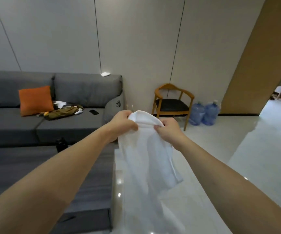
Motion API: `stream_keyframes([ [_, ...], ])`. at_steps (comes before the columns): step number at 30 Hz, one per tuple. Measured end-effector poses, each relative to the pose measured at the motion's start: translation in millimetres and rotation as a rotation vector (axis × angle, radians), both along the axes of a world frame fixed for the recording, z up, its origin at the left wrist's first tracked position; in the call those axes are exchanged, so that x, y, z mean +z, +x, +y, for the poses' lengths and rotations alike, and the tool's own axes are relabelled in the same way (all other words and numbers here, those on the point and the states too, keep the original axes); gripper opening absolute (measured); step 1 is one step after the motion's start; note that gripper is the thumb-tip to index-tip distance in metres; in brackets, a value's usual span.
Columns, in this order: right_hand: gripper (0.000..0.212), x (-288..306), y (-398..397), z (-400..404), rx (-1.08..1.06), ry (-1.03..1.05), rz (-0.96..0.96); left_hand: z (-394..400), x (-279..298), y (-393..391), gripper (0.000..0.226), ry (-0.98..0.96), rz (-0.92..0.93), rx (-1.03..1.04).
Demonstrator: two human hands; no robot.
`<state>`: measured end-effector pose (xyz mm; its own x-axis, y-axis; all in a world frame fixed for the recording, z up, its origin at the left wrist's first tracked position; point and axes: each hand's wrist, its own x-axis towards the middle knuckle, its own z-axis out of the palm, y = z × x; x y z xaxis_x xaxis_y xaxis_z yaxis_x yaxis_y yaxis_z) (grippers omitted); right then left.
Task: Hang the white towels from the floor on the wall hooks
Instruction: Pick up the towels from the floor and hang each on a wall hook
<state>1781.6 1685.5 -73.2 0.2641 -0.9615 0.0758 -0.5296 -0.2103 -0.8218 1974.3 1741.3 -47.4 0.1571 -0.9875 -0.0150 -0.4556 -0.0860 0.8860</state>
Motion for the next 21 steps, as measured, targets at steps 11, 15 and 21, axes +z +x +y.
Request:
stream_keyframes([
  [11,0.018,-6.0,-75.5,-179.2,-0.363,-0.160,0.266,-221.8,-2.8,-15.4,0.018,-0.076,-0.293,-0.142],
  [15,0.016,-24.4,-77.2,-250.5,-0.397,-0.167,0.306,-280.6,-12.6,-11.6,0.021,-0.151,-0.258,0.007],
  [21,0.007,-47.8,-25.4,-389.4,-0.298,-0.167,0.251,-359.5,-30.0,47.5,0.014,-0.093,-0.268,0.233],
])
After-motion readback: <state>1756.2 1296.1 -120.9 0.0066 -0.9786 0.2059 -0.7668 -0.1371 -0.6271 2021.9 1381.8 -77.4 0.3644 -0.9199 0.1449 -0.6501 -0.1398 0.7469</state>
